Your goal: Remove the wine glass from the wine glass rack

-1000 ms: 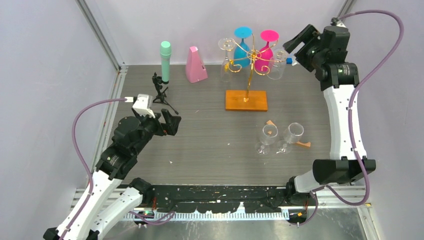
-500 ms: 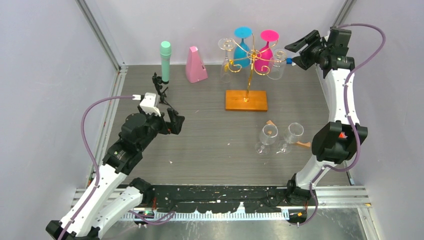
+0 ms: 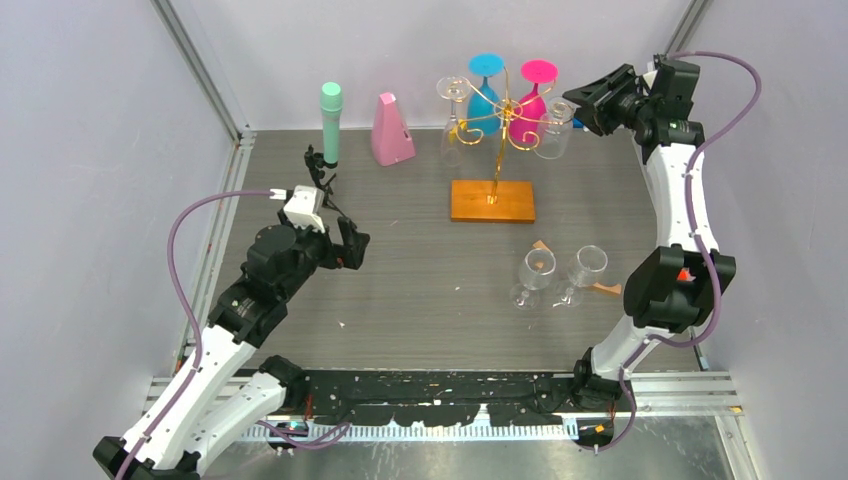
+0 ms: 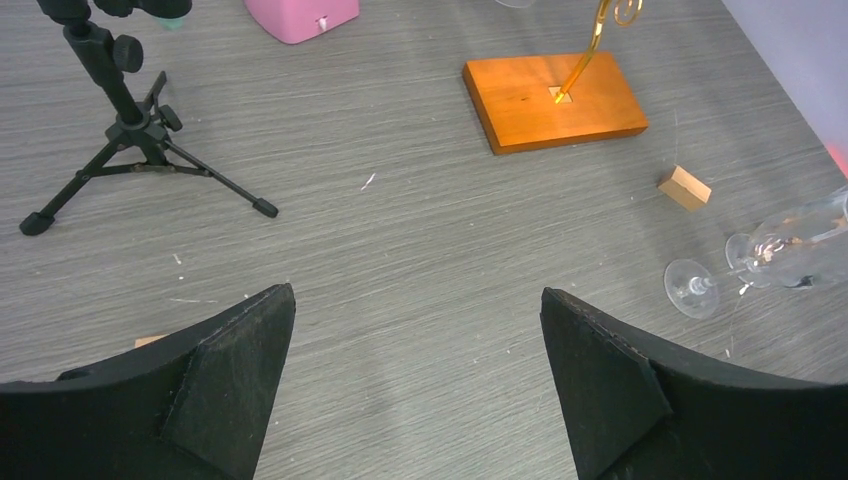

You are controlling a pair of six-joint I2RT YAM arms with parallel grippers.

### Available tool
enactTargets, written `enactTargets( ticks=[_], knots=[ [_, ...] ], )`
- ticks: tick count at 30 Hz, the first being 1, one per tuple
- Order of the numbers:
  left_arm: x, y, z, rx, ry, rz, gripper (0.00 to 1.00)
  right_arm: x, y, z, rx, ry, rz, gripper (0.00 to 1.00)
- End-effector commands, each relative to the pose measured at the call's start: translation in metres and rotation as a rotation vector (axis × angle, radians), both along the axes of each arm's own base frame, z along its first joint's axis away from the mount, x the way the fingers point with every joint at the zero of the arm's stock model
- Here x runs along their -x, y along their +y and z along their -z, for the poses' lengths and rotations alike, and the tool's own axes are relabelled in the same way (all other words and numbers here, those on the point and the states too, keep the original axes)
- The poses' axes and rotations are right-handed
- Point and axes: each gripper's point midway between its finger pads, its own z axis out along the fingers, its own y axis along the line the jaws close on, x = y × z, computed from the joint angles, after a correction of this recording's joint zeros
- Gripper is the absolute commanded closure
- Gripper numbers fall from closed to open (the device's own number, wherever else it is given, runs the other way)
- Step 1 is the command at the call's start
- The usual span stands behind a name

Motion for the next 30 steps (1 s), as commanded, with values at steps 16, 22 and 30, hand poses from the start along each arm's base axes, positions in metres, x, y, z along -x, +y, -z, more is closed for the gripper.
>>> enactTargets(
  ticks=[16, 22, 30],
  knots=[
    [-0.006, 0.018, -0.001, -0.067, -0.036, -0.079, 0.04, 0.022, 0.012, -0.047, -0.036, -0.146, -0.037, 0.76],
    [-0.006, 0.019, 0.001, -0.076, -0.034, -0.079, 0.03, 0.020, 0.010, -0.045, -0.021, -0.153, -0.030, 0.90],
    [-0.007, 0.020, 0.004, -0.090, -0.032, -0.085, 0.03, 0.018, 0.007, -0.048, 0.014, -0.179, -0.020, 0.99]
  ],
)
